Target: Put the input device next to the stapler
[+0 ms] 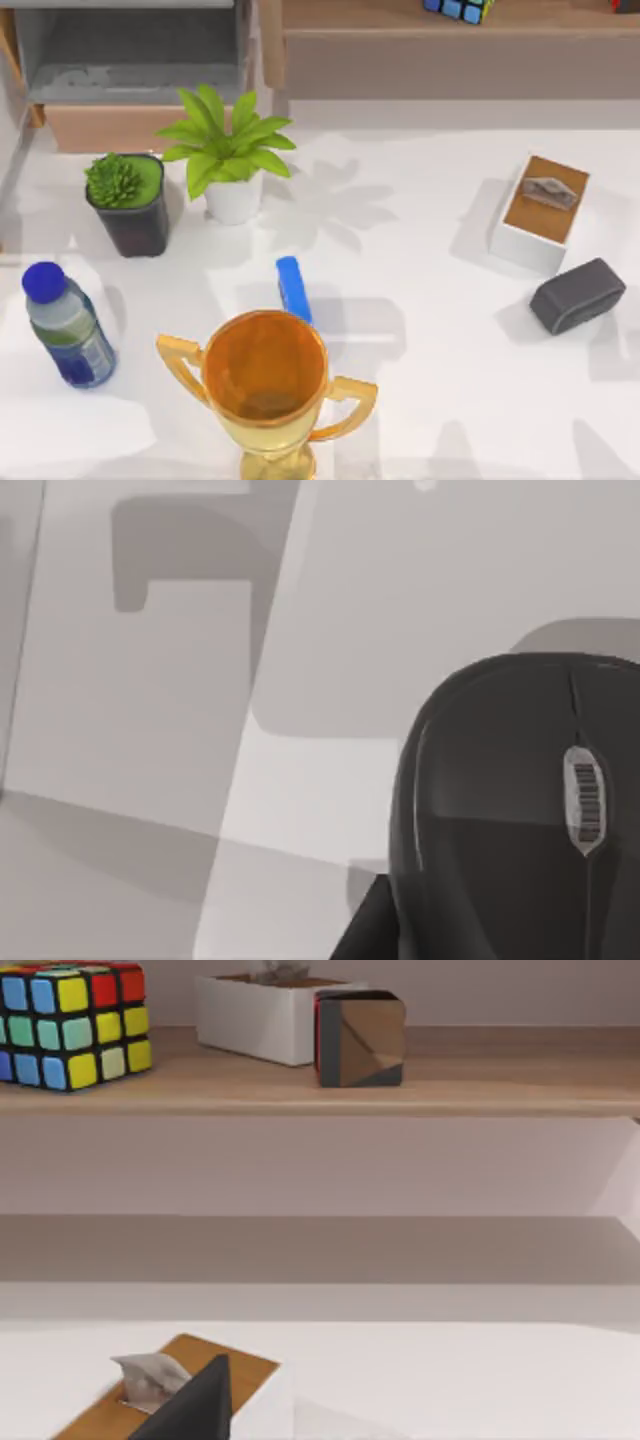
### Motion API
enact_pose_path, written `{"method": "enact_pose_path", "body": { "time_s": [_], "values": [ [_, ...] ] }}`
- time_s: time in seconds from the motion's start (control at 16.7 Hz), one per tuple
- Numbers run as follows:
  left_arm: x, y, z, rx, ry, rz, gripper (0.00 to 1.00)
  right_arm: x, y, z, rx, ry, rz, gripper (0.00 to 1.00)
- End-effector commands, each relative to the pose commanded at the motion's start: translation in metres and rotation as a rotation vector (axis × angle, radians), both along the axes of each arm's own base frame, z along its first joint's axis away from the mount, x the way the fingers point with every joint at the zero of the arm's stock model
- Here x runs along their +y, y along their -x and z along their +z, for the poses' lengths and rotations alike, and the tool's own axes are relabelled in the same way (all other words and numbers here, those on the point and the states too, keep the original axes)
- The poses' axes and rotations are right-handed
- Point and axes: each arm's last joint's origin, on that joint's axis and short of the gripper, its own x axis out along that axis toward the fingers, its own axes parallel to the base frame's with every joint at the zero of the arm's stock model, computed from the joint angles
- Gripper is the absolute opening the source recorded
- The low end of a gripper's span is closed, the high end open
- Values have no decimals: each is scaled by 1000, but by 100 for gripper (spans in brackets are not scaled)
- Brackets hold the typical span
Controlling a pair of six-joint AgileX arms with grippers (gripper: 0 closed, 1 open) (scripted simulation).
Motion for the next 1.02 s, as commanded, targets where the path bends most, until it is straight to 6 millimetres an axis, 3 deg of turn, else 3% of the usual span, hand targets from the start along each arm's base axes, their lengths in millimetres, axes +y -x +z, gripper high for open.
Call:
{"method": "enact_pose_path", "body": {
  "time_s": [0.18,0.3,0.6,0.78,1.02],
  "values": [
    [-15,8,46,-62,-23,42,0,0,0,0,0,0,0,100],
    [-36,14,78,-116,-36,59,0,0,0,0,0,0,0,100],
    [-119,28,142,-250,-27,59,0,0,0,0,0,0,0,100],
    [-183,36,157,-296,14,28,0,0,0,0,0,0,0,100],
    [-279,50,151,-293,85,-36,0,0,0,0,0,0,0,100]
  ]
}}
